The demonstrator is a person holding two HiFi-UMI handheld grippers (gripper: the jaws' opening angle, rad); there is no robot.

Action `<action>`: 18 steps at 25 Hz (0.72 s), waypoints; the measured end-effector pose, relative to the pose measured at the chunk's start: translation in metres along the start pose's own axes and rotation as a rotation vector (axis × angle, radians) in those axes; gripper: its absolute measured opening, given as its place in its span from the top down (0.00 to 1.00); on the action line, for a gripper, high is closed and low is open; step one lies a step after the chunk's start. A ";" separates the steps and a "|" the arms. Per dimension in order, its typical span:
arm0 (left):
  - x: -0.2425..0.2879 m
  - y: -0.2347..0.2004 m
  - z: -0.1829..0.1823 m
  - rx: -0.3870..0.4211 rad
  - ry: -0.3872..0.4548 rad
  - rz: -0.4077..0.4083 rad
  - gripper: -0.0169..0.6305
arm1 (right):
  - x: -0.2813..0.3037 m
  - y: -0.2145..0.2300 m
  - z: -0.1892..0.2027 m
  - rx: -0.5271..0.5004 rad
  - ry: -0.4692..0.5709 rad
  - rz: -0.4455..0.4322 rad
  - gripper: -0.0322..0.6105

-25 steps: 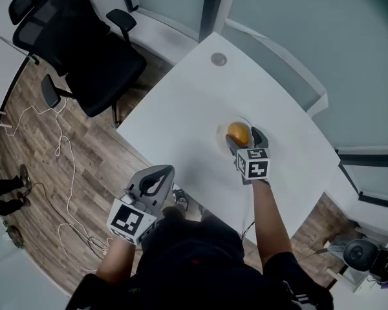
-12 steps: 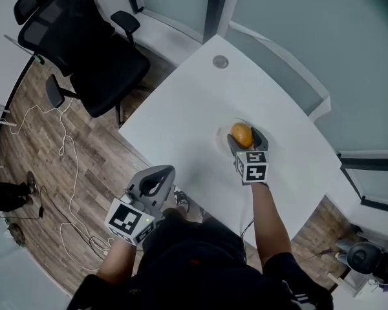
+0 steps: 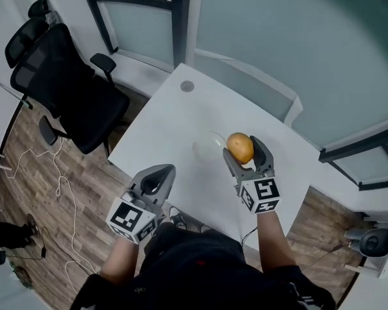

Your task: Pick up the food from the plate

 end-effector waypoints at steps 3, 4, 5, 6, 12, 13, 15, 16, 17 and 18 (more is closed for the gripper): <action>0.011 0.017 -0.023 0.042 0.022 0.039 0.94 | -0.041 0.012 -0.033 0.004 0.078 0.022 0.37; 0.014 0.023 -0.030 0.054 0.031 0.051 0.94 | -0.053 0.016 -0.042 0.005 0.100 0.030 0.37; 0.018 0.028 -0.037 0.065 0.042 0.062 0.94 | -0.064 0.020 -0.050 0.005 0.121 0.039 0.37; 0.021 0.032 -0.043 0.076 0.054 0.071 0.94 | -0.074 0.024 -0.056 0.002 0.142 0.045 0.37; 0.031 0.045 -0.066 0.172 0.076 0.098 0.94 | -0.113 0.035 -0.084 -0.007 0.238 0.075 0.37; 0.033 0.046 -0.068 0.180 0.074 0.099 0.94 | -0.116 0.036 -0.087 -0.008 0.245 0.076 0.37; 0.036 0.048 -0.070 0.193 0.074 0.105 0.94 | -0.120 0.038 -0.090 -0.010 0.255 0.075 0.37; 0.038 0.050 -0.072 0.194 0.074 0.108 0.94 | -0.121 0.039 -0.090 -0.010 0.258 0.075 0.37; 0.039 0.052 -0.073 0.197 0.073 0.112 0.94 | -0.121 0.040 -0.090 -0.011 0.258 0.075 0.37; 0.040 0.054 -0.072 0.204 0.072 0.117 0.94 | -0.121 0.041 -0.091 -0.011 0.258 0.075 0.37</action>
Point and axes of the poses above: the fingertips, and each gripper's own axes: x forward along the fingers, y to its right, z out of its underside, the point moved 8 cm from there along -x, backward along the fingers, and after that the axes turned 13 degrees about z, right-handed, at the moved point
